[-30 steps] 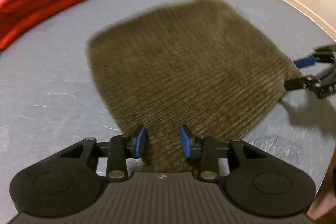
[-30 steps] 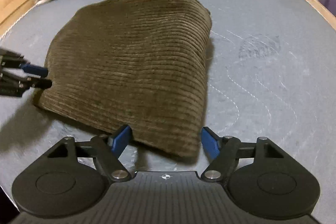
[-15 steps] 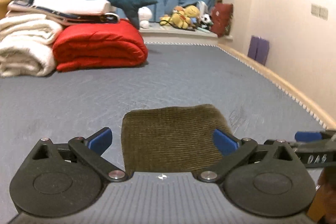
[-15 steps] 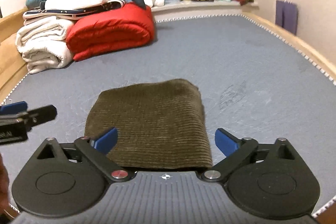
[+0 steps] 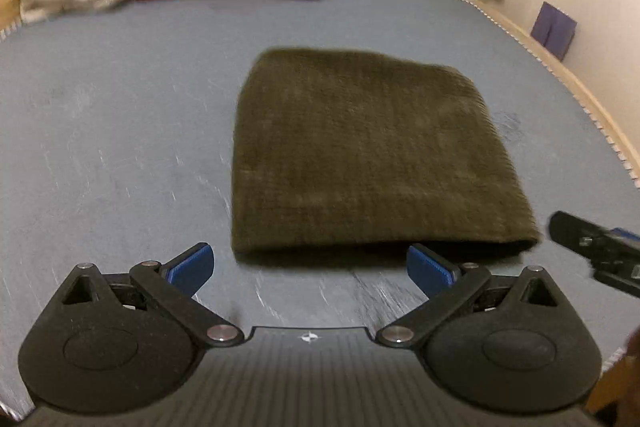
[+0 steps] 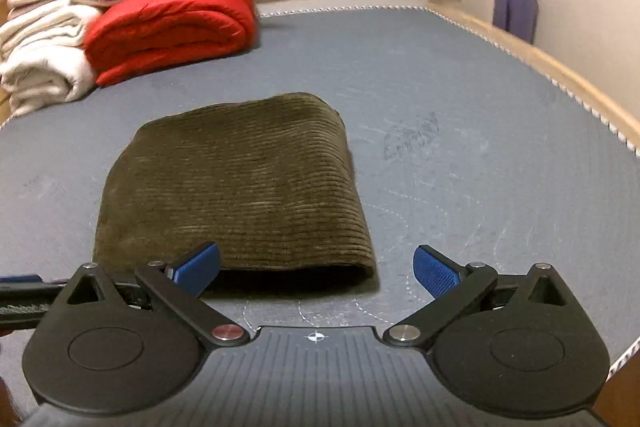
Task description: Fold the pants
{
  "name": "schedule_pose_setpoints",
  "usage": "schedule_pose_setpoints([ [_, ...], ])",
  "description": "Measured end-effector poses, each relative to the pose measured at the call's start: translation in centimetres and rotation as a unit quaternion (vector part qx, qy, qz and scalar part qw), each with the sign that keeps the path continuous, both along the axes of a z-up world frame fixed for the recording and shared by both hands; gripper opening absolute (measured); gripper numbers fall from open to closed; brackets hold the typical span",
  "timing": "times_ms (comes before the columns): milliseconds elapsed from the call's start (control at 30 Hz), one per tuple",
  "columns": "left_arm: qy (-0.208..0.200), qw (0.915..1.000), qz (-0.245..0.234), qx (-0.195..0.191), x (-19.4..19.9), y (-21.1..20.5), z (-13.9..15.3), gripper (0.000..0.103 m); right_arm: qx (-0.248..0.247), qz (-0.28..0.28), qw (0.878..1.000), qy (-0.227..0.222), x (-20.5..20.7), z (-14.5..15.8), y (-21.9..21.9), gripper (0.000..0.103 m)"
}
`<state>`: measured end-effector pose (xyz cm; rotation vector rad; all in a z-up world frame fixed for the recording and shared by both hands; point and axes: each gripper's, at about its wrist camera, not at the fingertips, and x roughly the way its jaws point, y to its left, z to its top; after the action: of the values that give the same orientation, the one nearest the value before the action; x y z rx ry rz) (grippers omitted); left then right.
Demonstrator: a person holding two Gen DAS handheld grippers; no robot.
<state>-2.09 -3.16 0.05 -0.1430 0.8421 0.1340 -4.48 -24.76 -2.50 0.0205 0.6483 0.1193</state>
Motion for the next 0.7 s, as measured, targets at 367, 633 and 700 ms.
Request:
schedule_pose_setpoints([
  [367,-0.009,0.9998,-0.005,-0.015,2.2,0.1,-0.3,0.103,0.006,-0.008,1.0,0.012,2.6,-1.1,1.1,0.102],
  [633,-0.007,0.9998,0.0,-0.018,2.5,0.5,-0.5,0.103,-0.002,0.004,1.0,0.011,2.9,-1.2,2.1,0.102],
  [700,-0.009,0.9998,-0.001,-0.017,2.4,0.4,-0.5,0.103,-0.001,0.005,1.0,0.011,2.8,-1.2,2.1,0.102],
])
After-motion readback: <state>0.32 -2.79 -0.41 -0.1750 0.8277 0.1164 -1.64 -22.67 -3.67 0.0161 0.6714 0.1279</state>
